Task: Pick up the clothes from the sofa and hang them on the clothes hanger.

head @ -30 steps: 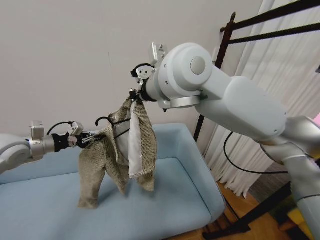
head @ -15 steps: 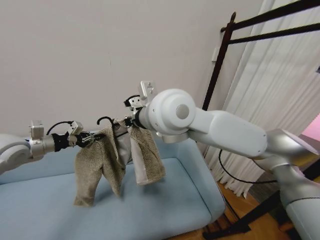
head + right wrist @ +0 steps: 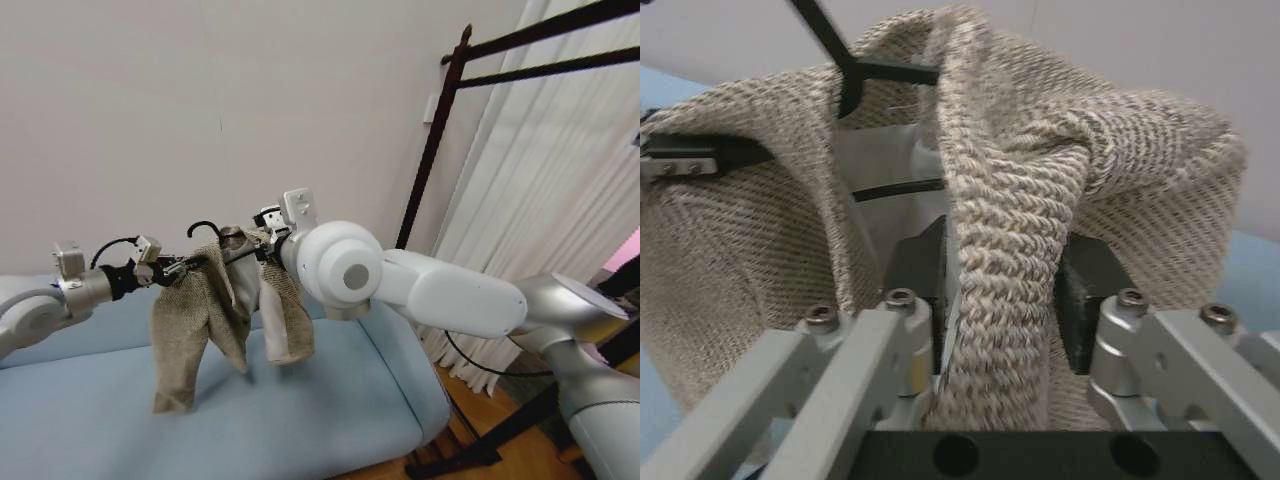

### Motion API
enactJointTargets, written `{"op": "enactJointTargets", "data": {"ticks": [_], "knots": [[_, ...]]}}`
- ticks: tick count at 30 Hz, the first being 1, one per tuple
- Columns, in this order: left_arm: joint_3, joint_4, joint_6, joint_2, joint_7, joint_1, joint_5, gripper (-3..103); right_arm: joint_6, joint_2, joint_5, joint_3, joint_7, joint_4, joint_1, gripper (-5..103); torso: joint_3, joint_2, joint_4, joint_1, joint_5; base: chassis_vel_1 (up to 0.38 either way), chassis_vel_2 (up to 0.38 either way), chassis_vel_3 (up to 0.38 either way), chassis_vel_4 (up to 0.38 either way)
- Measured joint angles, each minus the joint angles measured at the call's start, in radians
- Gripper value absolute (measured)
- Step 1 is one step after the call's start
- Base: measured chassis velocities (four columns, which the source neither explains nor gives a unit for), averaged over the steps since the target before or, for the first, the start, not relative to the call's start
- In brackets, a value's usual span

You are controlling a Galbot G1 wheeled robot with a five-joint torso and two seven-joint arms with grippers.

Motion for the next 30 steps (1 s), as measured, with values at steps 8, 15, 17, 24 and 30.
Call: {"op": "enactJointTargets", "data": {"ticks": [8,15,17,24,30], "knots": [[0.003,-0.004,-0.004,-0.014,-0.028,-0.004,-0.001,3,-0.008,-0.005,-0.04,-0.012,-0.046,0.032,-0.013,58,0.0,0.0,0.0001,0.0,-0.0001,0.0,0.0,0.0,0.0],[0.001,0.004,-0.011,-0.022,-0.028,-0.005,-0.002,3,-0.01,-0.025,-0.069,-0.012,-0.084,0.044,-0.023,81,0.0,0.0,0.0001,0.0,0.0,0.0,0.0,0.0,0.0],[-0.001,0.008,-0.014,-0.023,-0.026,-0.006,-0.005,3,-0.017,-0.033,-0.079,-0.008,-0.099,0.025,-0.032,86,0.0,0.0,0.0001,0.0,-0.0001,0.0,0.0,0.0,0.0],[-0.006,0.01,-0.017,-0.021,-0.006,-0.007,-0.007,3,-0.021,-0.04,-0.103,0.001,-0.123,-0.044,-0.109,100,0.0,0.0,0.0,0.0,0.0,0.0,0.0,0.0,0.0],[-0.017,0.01,-0.02,-0.004,0.007,-0.006,-0.012,3,0.029,0.012,-0.229,0.001,-0.157,-0.151,-0.187,100,0.0,0.0,0.0002,0.0,-0.0001,0.0,0.0,0.0,0.0]]}}
